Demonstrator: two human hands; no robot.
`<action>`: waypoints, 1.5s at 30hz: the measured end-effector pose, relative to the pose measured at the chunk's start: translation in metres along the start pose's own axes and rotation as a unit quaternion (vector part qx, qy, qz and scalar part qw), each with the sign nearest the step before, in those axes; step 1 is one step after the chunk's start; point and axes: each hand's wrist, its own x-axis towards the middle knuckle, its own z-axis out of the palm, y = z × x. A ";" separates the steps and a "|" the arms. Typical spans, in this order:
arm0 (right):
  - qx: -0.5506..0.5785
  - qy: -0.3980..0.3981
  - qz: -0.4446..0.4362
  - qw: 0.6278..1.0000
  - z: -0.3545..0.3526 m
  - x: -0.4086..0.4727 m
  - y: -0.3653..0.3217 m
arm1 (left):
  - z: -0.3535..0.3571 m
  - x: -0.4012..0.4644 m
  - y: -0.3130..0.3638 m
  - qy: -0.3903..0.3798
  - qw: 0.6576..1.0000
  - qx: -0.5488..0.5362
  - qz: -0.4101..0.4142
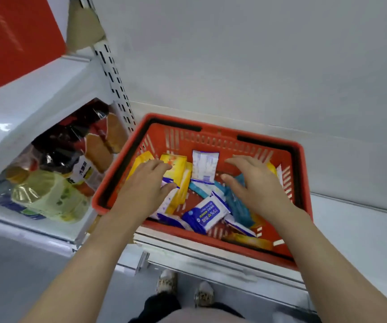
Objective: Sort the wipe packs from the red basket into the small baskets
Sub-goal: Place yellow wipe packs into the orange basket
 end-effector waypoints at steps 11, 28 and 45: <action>0.100 -0.236 0.097 0.962 0.099 0.098 -0.045 | 0.008 0.061 -0.045 -0.064 0.994 -0.082 0.018; 0.386 -0.177 0.429 0.798 0.127 0.113 -0.055 | -0.009 0.050 -0.054 -0.099 0.982 -0.160 -0.003; 0.446 0.008 0.405 0.798 0.035 0.030 -0.004 | 0.011 0.104 -0.017 -0.212 0.977 0.012 -0.029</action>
